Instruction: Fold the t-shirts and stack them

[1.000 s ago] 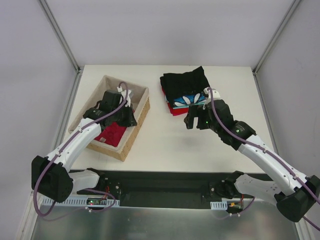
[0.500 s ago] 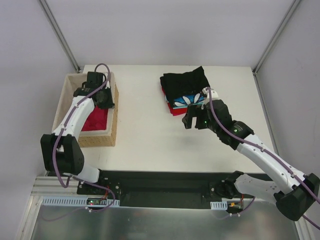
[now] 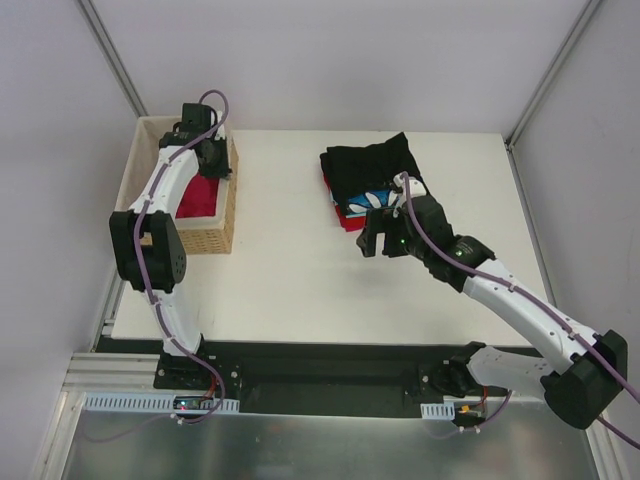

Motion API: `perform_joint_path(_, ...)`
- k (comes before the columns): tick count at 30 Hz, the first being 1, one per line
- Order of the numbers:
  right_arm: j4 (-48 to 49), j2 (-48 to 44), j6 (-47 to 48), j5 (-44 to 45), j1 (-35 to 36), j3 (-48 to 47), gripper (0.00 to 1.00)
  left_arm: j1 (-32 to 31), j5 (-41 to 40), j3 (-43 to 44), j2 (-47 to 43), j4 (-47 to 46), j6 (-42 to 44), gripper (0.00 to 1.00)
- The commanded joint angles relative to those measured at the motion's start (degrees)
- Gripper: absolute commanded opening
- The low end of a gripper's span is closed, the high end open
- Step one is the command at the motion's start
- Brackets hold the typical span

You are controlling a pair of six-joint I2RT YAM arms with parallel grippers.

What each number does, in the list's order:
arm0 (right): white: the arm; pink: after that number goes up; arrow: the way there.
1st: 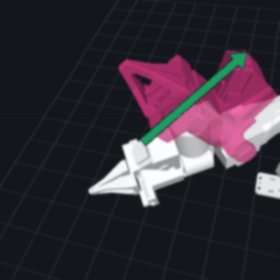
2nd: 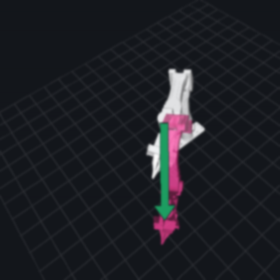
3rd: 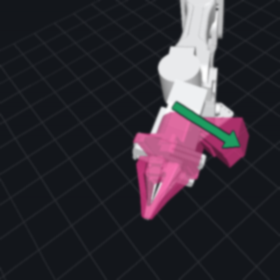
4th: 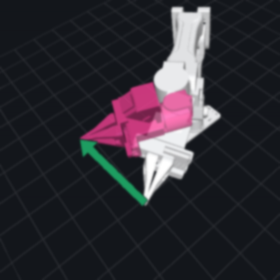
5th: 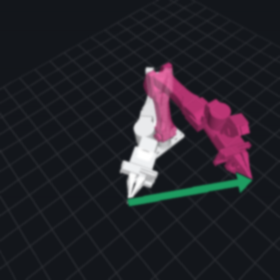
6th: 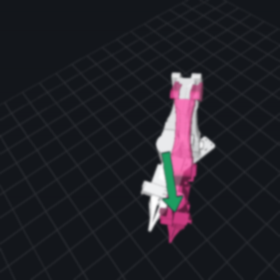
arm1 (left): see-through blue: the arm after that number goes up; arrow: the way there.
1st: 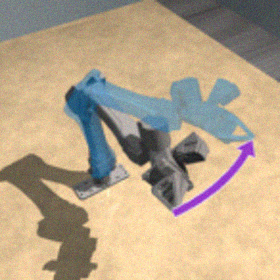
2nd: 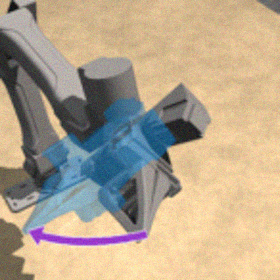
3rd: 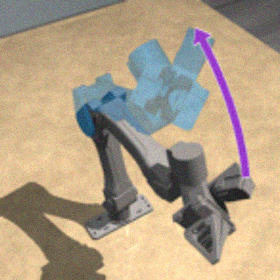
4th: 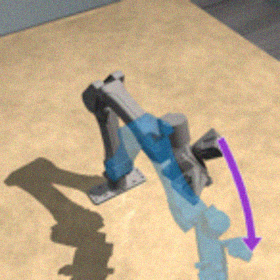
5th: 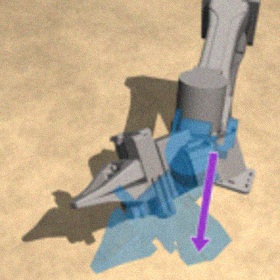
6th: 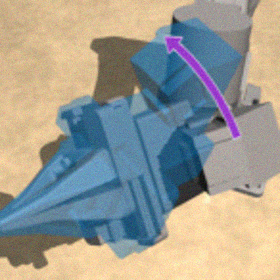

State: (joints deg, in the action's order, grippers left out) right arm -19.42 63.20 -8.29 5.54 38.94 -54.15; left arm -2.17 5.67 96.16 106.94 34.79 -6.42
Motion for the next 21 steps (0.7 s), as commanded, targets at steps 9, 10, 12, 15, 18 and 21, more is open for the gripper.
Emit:
perform_joint_path(9, 1.5, 5.3, 1.1, -0.6, 0.3, -5.3, 0.96, 8.7, 4.1, 12.0, 17.1, -2.2, 5.6, 0.0)
perform_joint_path(10, 1.7, 5.7, 1.1, -0.5, 0.3, -5.5, 0.96, 9.8, 3.3, 12.9, 17.3, -2.3, 5.5, 0.0)
perform_joint_path(12, 1.8, 6.8, 1.4, -0.4, 0.3, -6.1, 0.96, 11.0, 2.7, 13.4, 17.6, -2.4, 5.4, 0.0)
perform_joint_path(15, 1.8, 7.7, 1.4, -1.0, 0.2, -6.8, 0.97, 13.3, 1.8, 14.0, 17.9, -3.0, 5.1, 0.0)
perform_joint_path(18, 1.6, 7.5, 1.4, -1.3, 0.2, -7.1, 0.96, 15.0, 1.9, 15.3, 19.1, -3.2, 5.6, 0.0)
perform_joint_path(21, 0.4, 7.0, 1.8, -1.5, 0.3, -7.6, 0.96, 16.2, 4.5, 17.8, 20.3, -3.2, 5.9, 0.0)
